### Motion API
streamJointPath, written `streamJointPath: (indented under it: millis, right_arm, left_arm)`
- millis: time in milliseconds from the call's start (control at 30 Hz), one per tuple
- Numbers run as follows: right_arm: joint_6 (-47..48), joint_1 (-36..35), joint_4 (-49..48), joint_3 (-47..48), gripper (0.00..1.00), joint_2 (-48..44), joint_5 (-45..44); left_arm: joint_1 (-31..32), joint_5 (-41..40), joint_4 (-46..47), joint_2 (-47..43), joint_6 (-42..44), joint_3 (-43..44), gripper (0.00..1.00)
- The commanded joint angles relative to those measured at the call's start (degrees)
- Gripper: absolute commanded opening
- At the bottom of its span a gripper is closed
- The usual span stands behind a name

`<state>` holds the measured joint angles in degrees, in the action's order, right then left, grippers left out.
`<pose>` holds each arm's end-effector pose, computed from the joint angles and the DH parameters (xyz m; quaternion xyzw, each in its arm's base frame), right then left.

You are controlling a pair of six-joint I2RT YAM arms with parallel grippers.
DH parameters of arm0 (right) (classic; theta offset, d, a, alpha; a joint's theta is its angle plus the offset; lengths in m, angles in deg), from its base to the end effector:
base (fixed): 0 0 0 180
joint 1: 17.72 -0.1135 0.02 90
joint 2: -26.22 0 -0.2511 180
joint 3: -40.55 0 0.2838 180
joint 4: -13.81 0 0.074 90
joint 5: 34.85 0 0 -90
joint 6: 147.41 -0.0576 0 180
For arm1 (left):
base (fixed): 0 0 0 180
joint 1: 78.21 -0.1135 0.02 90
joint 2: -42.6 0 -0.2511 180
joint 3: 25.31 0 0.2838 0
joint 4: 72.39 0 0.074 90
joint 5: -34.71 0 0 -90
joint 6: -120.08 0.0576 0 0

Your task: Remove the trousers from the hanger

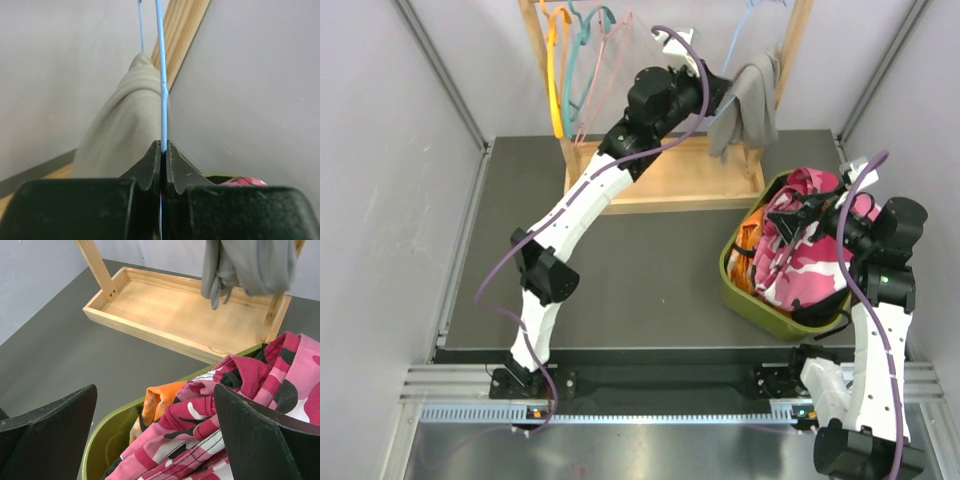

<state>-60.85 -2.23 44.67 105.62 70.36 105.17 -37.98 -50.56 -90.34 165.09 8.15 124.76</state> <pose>0.2182 -0.0147 0.3706 -0.1541 0.7291 0.2607 0.6137 0.4061 -0.3498 0.4787 0.1336 0.6315 -0.4169 0.6400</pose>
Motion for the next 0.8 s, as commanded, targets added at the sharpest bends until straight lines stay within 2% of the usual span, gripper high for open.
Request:
streamJointPath:
  millis: [0, 133, 333, 500, 600, 633, 667, 767]
  right_arm:
    - [1.2, 0.0, -0.2, 1.7, 1.0, 0.2, 0.7]
    - [3.0, 0.0, 1.0, 2.5, 1.0, 0.4, 3.0]
    - [12.2, -0.2, 1.6, 3.1, 1.0, 0.2, 10.4]
    - [16.6, -2.6, -0.8, 3.5, 1.0, 1.0, 13.3]
    - [19.1, -9.4, -2.2, 4.4, 1.0, 2.0, 8.3]
    - [21.6, -11.9, -1.9, 5.5, 1.0, 3.0, 3.4]
    - [22.5, -16.8, -1.9, 5.8, 1.0, 3.6, 1.4]
    - [21.1, -22.4, -6.5, 7.2, 1.0, 6.1, -7.0]
  left_arm:
    - [-0.3, -3.5, 12.1, -12.1, 5.7, 0.2, 0.0]
    - [-0.3, -3.9, 8.9, -15.2, 7.6, -2.6, 0.0]
    - [-0.3, -4.2, 5.9, -21.6, 9.6, -11.6, 0.0]
    - [-0.3, -3.0, 3.7, -27.7, 10.1, -19.0, 0.0]
    - [-0.3, -2.2, 3.4, -31.4, 9.8, -23.4, 0.0]
    - [-0.3, -1.8, 3.0, -32.4, 9.8, -25.3, 0.0]
    - [-0.3, -1.8, 2.8, -34.1, 9.8, -26.2, 0.0]
    - [-0.3, -0.7, 2.4, -38.1, 9.4, -30.5, 0.0]
